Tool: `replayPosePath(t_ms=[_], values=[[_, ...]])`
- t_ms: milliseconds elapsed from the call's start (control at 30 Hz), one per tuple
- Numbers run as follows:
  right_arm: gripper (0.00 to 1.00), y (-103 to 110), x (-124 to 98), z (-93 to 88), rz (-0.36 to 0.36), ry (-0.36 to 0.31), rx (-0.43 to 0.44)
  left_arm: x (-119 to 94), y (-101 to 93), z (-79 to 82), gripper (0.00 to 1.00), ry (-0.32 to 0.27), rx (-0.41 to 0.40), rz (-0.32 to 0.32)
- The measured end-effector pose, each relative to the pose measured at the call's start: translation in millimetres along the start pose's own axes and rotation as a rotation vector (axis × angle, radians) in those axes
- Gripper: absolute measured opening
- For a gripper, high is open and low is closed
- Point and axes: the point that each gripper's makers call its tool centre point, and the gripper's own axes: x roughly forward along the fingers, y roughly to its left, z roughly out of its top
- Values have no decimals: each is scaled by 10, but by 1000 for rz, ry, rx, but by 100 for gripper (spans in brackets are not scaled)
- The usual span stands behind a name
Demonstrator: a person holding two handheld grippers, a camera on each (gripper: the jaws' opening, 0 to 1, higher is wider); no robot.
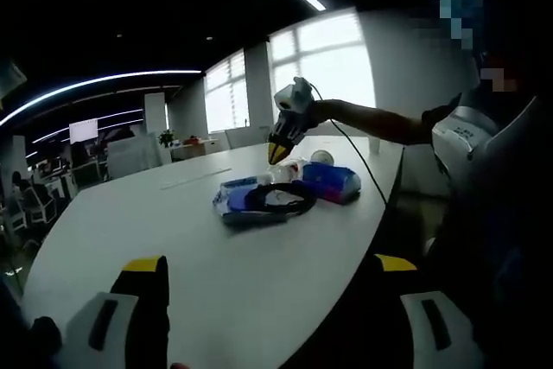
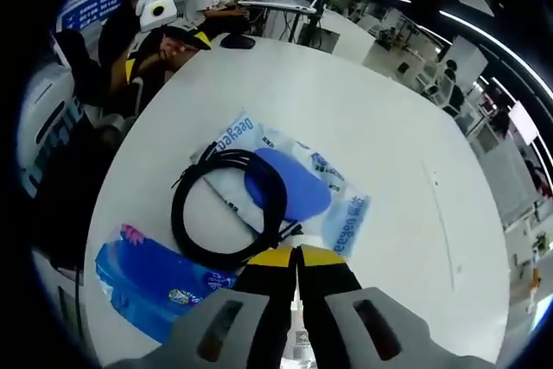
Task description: Arrange the tabletop items into an orderly group along one side of the table until the central work area is clear of visible clutter.
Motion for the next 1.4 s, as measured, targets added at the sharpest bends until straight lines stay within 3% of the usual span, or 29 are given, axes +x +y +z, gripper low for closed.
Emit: replayPosePath(t_ms=[733,1400], values=[[0,71,32,32,14,-6,14,-9,-19,-10,96,1,-1,3],[16,2,165,-33,22,50,13,-26,-41,-32,96,0,-2,-3]])
